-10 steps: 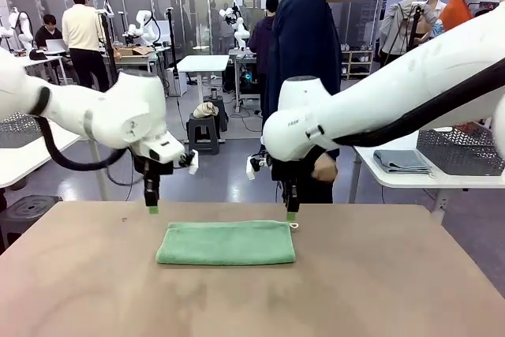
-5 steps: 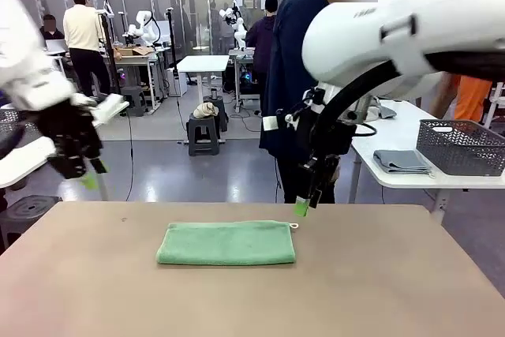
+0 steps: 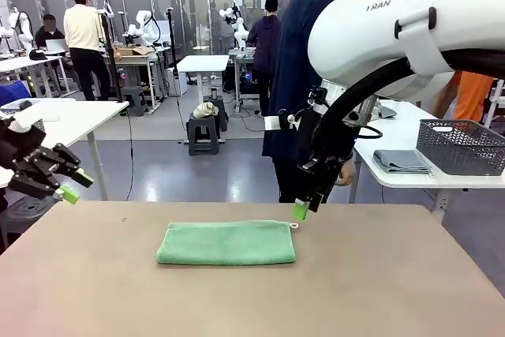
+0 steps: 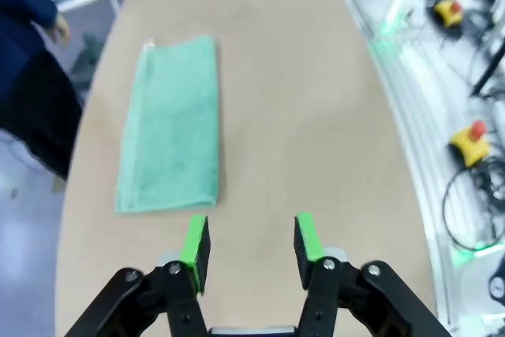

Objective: Fold the towels and place them in the basket.
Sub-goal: When a person lays out a Towel with hook on the table, fold it in half twice.

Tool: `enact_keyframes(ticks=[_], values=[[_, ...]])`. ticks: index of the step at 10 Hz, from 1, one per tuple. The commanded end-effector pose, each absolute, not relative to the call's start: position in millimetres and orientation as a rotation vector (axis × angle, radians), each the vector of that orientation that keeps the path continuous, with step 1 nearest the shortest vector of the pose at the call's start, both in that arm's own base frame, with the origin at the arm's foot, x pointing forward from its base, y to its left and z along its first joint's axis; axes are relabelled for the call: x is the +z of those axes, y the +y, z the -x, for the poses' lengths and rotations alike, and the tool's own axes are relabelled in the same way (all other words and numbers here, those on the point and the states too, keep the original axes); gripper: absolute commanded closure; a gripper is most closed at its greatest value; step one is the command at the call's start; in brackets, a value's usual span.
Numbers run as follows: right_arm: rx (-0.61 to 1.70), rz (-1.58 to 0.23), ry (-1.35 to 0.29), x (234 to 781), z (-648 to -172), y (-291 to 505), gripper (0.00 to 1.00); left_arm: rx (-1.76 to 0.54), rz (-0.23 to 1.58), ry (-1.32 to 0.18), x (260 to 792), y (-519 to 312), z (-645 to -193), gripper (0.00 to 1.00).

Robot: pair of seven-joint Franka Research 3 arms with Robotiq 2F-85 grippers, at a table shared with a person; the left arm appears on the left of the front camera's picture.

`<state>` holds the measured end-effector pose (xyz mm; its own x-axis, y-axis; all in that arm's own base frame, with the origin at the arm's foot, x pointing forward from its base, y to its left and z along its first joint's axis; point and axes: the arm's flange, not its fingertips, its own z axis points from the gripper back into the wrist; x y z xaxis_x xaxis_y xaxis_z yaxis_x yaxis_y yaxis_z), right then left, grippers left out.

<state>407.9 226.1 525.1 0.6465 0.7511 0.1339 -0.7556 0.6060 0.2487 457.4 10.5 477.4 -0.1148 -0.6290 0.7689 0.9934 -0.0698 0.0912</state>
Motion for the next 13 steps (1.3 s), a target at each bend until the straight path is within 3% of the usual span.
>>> enact_keyframes(ticks=[1, 5, 8, 13], values=[[0.857, -0.299, -0.018, 527, -403, 227, 0.47, -1.480, 0.821, -0.762, 465, 17, -481, 0.44], [0.422, -0.487, -0.121, 505, -416, 229, 0.47, -1.391, 0.835, -0.829, 449, 23, -481, 0.44], [0.051, -0.422, -0.092, 493, -430, 240, 0.47, -1.347, 0.826, -0.817, 450, 15, -475, 0.44], [-0.127, -0.279, -0.125, 468, -467, 254, 0.47, -1.352, 0.823, -0.778, 447, 10, -478, 0.44]])
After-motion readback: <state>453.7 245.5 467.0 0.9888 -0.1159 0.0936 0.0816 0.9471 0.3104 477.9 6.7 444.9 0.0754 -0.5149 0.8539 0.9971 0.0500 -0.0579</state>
